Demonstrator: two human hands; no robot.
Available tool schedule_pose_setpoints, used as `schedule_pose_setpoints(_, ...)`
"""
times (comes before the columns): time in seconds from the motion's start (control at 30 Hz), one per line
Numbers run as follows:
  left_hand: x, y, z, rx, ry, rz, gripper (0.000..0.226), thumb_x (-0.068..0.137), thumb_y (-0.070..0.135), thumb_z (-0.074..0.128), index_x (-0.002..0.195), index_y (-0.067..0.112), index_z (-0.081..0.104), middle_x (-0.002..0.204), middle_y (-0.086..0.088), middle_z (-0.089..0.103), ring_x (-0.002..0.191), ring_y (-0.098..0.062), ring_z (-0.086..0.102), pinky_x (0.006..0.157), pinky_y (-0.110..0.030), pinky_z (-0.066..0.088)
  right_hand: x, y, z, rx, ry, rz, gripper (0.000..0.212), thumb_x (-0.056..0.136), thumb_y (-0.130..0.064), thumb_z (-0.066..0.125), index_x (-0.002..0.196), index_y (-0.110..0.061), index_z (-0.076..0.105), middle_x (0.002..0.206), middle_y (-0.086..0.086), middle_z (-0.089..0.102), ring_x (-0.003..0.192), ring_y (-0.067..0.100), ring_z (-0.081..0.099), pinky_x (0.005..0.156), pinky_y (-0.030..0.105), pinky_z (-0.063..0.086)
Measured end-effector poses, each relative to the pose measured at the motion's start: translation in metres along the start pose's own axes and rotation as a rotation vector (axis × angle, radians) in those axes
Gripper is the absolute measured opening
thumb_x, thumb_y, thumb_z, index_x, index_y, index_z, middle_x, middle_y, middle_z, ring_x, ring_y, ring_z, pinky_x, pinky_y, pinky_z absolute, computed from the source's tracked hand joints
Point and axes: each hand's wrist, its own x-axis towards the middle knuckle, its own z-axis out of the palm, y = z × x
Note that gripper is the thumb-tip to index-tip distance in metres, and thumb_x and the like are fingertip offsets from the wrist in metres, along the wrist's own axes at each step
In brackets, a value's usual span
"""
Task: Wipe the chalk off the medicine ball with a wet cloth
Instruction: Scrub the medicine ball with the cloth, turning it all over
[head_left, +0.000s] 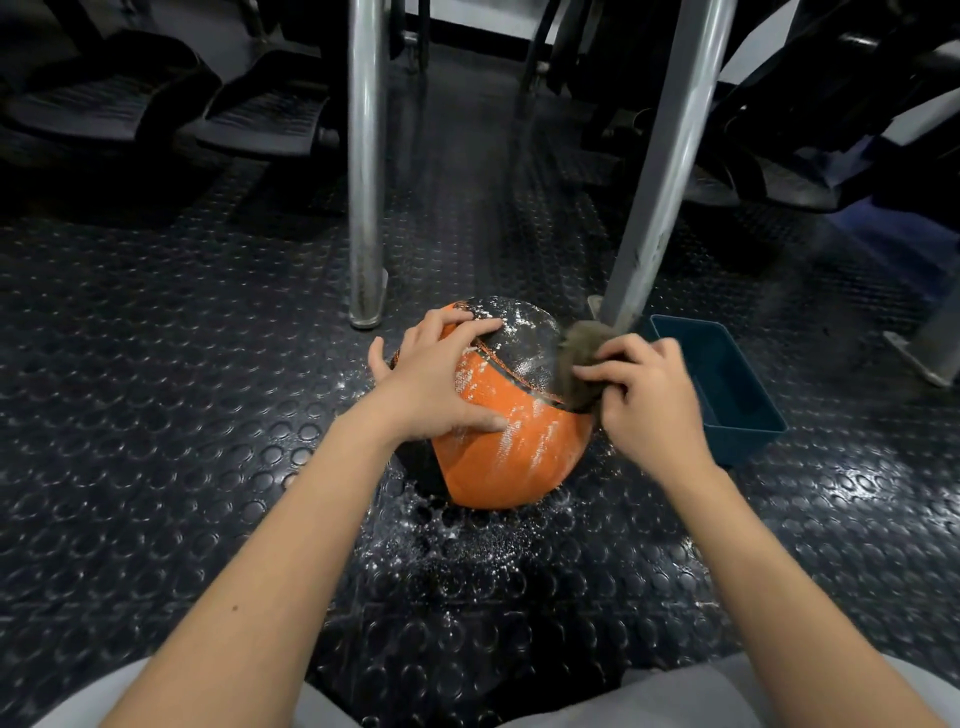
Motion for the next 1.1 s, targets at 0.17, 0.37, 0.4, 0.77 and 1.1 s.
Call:
schedule_pose_setpoints(0.17,0.002,0.0,0.0,0.014,-0.001,-0.009,0.096,0.062,0.047,0.083,0.14,0.05,0.026,0.146,0.02,0.016,0.14,-0.01,0.011,0.11,-0.053,-0.013,0.001,-0.022,-0.008,0.129,0.134,-0.017,0.04,0.079,0.005,0.048,0.102,-0.017,0.073,0.105,-0.008,0.06,0.094,0.016,0.04,0.089,0.006,0.029)
schedule_pose_setpoints(0.37,0.0,-0.004,-0.002,0.0,-0.006,-0.011,0.096,0.064,0.045,0.082,0.141,0.049,0.024,0.147,0.019,0.014,0.141,-0.009,0.009,0.111,-0.053,-0.014,-0.004,-0.002,0.004,0.161,-0.078,-0.057,0.039,0.078,-0.002,0.048,0.098,-0.024,0.073,0.105,-0.013,0.062,0.093,0.015,0.041,0.087,0.015,0.034)
schedule_pose_setpoints(0.4,0.0,-0.004,-0.003,0.0,-0.01,-0.013,0.096,0.065,0.045,0.082,0.141,0.049,0.024,0.147,0.019,0.014,0.141,-0.01,0.009,0.111,-0.053,-0.014,-0.003,0.006,-0.001,0.119,-0.07,0.059,0.04,0.078,0.003,0.05,0.098,-0.023,0.073,0.104,-0.011,0.063,0.091,0.015,0.04,0.083,0.015,0.033)
schedule_pose_setpoints(0.77,0.0,-0.005,0.001,-0.02,-0.013,-0.004,0.094,0.068,0.046,0.079,0.142,0.05,0.022,0.15,0.02,0.01,0.141,-0.009,0.006,0.111,-0.056,-0.011,-0.004,-0.012,0.007,0.116,-0.117,-0.211,0.041,0.078,0.0,0.046,0.105,-0.018,0.072,0.117,-0.006,0.063,0.095,0.02,0.04,0.093,0.021,0.036)
schedule_pose_setpoints(1.1,0.004,0.0,0.007,0.007,-0.015,0.015,0.094,0.069,0.048,0.078,0.143,0.048,0.02,0.15,0.019,0.009,0.141,-0.008,0.005,0.112,-0.057,-0.009,-0.003,-0.025,0.005,0.097,-0.121,-0.301,0.041,0.083,-0.01,0.04,0.11,-0.018,0.07,0.122,-0.003,0.061,0.099,0.021,0.039,0.096,0.009,0.023)
